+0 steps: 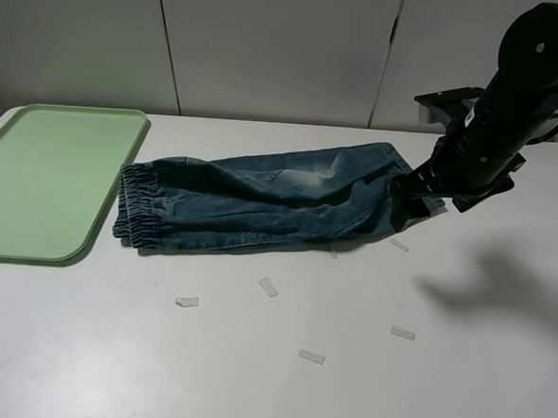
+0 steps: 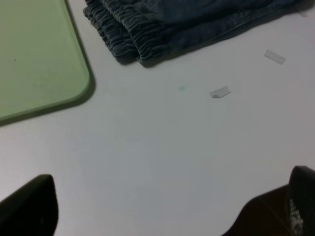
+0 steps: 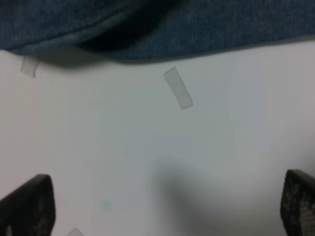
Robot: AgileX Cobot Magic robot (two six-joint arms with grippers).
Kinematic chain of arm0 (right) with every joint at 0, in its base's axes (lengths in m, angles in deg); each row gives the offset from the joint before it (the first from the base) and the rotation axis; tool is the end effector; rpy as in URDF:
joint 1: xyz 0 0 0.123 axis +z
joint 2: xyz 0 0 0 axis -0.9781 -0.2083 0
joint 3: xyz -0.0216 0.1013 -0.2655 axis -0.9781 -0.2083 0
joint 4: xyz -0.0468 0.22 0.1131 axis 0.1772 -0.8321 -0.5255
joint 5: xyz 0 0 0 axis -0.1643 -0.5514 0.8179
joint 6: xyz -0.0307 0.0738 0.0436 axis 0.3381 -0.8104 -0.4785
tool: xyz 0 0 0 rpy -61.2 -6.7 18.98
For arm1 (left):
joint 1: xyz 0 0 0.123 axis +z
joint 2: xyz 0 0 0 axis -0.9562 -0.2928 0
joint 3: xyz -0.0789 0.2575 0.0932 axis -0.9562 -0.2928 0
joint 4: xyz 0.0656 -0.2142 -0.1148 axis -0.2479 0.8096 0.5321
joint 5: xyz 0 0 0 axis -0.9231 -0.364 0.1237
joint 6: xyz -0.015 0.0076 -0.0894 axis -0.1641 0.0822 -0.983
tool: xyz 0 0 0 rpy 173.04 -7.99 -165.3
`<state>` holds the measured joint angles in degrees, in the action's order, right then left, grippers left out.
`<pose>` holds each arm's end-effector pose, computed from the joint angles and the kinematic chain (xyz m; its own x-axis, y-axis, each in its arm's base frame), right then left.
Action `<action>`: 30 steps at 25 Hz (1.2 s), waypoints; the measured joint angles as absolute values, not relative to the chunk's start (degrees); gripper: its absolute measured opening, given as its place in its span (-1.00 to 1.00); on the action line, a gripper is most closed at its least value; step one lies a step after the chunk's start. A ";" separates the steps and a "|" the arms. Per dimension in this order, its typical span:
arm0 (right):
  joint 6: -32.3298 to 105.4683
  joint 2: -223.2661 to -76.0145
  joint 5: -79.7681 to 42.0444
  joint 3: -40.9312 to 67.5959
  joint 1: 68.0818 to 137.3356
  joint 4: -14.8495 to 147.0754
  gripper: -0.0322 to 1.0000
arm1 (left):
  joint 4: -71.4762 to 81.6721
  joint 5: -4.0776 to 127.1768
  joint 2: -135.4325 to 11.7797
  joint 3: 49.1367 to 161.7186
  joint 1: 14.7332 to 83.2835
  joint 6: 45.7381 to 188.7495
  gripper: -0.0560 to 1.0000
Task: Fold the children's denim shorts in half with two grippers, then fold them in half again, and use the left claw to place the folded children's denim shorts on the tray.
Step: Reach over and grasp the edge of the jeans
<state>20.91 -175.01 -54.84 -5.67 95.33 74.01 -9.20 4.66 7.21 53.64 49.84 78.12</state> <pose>0.3085 0.0964 0.1918 -0.8872 -0.4087 -0.2143 -0.4128 0.9104 -0.0271 0.0073 -0.0020 0.2730 -0.5179 0.1327 -0.8451 0.3423 0.9375 -0.0626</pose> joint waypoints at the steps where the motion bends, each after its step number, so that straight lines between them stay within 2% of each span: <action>1: 20.91 -175.01 -54.84 -5.67 95.33 74.01 0.41 | -9.20 4.66 7.21 53.64 49.84 78.12 0.84; 7: 20.84 -175.01 -54.06 -5.67 95.33 73.64 0.41 | -9.20 4.66 7.21 53.64 53.07 78.20 0.84; 12: 20.29 -175.01 -53.45 -5.67 95.33 69.33 0.41 | -9.13 4.76 7.21 53.64 61.56 78.25 0.84; 13: 20.29 -175.01 -53.45 -5.67 95.33 68.29 0.41 | -9.13 4.76 7.21 53.64 61.56 78.25 0.84; 15: 20.99 -175.01 -53.31 -5.67 95.33 66.73 0.41 | -9.13 4.94 7.21 53.64 68.35 78.25 0.83; 16: 21.33 -175.01 -53.17 -5.67 95.33 66.27 0.41 | -9.13 4.94 7.21 53.64 68.35 78.25 0.83; 17: 21.57 -175.01 -52.64 -5.67 95.33 65.88 0.41 | -9.13 5.04 7.21 53.64 71.74 78.25 0.83; 19: 22.42 -175.01 -51.21 -5.67 95.33 65.44 0.41 | -9.13 5.04 7.34 53.64 74.10 78.25 0.83; 30: 31.68 -175.34 -41.29 -1.94 95.33 66.98 0.41 | -9.24 5.07 11.43 53.70 75.66 78.27 0.83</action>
